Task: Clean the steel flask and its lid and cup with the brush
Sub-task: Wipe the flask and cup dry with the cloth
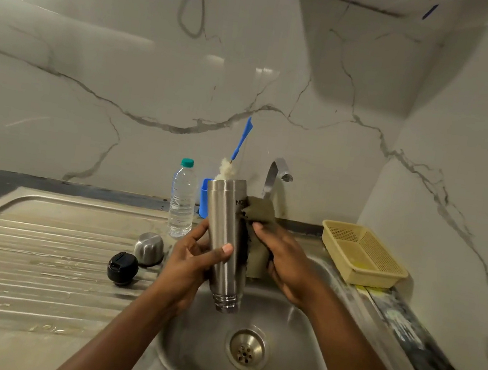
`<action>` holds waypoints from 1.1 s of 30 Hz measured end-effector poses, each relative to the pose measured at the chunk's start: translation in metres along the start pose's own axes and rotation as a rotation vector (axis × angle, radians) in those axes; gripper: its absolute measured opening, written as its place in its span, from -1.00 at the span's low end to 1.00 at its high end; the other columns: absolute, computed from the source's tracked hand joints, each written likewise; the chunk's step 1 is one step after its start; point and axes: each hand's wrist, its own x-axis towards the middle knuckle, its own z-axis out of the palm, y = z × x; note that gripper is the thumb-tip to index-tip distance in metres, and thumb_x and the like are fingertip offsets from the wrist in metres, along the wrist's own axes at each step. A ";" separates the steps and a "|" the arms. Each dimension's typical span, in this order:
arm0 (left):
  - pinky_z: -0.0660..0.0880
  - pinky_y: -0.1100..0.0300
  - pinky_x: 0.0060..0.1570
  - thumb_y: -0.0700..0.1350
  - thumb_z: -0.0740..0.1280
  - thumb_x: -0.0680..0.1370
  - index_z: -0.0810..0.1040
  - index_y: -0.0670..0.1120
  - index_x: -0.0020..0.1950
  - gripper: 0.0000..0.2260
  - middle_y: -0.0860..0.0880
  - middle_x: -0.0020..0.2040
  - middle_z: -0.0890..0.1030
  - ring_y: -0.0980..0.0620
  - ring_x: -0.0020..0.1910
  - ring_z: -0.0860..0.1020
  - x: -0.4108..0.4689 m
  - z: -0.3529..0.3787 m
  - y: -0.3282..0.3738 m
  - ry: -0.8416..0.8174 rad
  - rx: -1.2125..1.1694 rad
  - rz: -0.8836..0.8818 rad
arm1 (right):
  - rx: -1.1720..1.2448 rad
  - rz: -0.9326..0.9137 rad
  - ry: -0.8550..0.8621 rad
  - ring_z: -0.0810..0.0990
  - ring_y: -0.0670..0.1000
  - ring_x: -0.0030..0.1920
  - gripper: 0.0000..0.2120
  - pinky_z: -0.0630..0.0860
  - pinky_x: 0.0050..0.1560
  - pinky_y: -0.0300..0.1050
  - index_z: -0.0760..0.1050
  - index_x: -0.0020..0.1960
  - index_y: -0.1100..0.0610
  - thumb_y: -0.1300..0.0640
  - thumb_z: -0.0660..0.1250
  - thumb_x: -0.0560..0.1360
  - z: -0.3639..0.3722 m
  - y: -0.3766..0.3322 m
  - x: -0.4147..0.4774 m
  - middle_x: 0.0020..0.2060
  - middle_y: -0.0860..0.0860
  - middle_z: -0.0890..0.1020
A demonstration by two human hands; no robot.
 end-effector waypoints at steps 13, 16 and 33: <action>0.69 -0.08 0.01 -0.26 0.55 0.34 0.42 0.01 0.51 -0.24 -0.17 0.20 0.69 -0.13 0.15 0.71 -0.014 -0.038 0.092 0.282 0.183 0.203 | 0.188 0.007 -0.015 0.65 0.14 0.30 -0.61 0.47 0.41 0.19 0.54 0.40 0.12 0.06 0.29 0.61 0.003 0.028 -0.024 0.26 0.13 0.68; 0.66 -0.08 0.13 -0.25 0.54 0.33 0.45 0.00 0.48 -0.27 -0.13 0.27 0.64 -0.10 0.21 0.68 -0.027 -0.064 0.119 0.328 0.263 0.248 | 0.158 0.007 -0.043 0.67 0.12 0.27 -0.66 0.54 0.32 0.09 0.53 0.40 0.13 0.10 0.25 0.66 0.015 0.029 -0.025 0.24 0.12 0.70; 0.59 -0.27 0.26 -0.39 0.57 0.40 0.55 0.20 0.32 -0.33 -0.04 0.29 0.62 -0.16 0.20 0.66 -0.077 -0.159 0.109 0.603 0.453 0.244 | 0.107 0.051 0.018 0.72 0.16 0.14 -0.72 0.59 0.25 0.15 0.56 0.37 0.06 0.12 0.28 0.67 0.047 0.060 -0.016 0.11 0.12 0.74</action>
